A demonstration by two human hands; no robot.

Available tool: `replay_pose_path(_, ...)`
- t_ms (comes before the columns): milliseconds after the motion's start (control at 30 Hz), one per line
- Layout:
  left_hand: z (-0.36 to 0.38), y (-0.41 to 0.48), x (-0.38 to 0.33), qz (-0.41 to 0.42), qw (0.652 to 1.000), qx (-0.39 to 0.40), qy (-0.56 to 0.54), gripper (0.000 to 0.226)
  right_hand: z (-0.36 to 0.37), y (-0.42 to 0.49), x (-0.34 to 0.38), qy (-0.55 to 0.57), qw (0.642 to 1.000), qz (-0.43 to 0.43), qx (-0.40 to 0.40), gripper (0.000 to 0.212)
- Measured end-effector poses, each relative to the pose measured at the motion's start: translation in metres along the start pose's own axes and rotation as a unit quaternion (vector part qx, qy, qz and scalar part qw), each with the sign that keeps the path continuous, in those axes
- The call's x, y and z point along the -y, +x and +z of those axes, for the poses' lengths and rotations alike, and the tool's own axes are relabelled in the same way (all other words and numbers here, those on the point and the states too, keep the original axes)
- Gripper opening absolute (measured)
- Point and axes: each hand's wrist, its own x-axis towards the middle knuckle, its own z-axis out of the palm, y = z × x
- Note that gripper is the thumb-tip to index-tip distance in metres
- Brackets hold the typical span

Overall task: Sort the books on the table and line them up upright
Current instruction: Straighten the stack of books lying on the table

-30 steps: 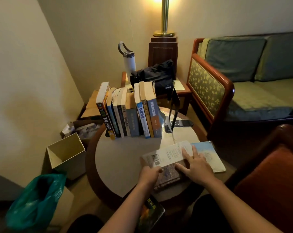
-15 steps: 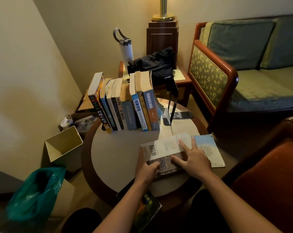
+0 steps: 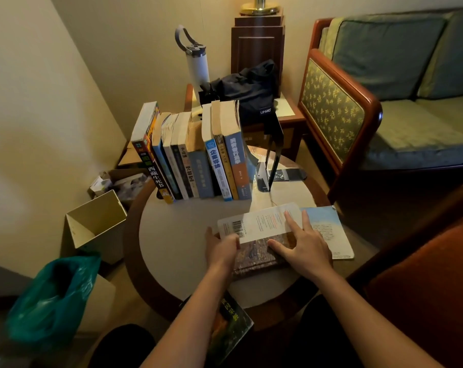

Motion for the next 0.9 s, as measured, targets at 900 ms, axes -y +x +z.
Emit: replay_pose_path(900, -0.019, 0.001, -0.005, 0.12, 0.983, 0.133, -0.035, 0.032, -0.007, 0.002, -0.001, 0.147, 0.989, 0.0, 0.002, 0.101)
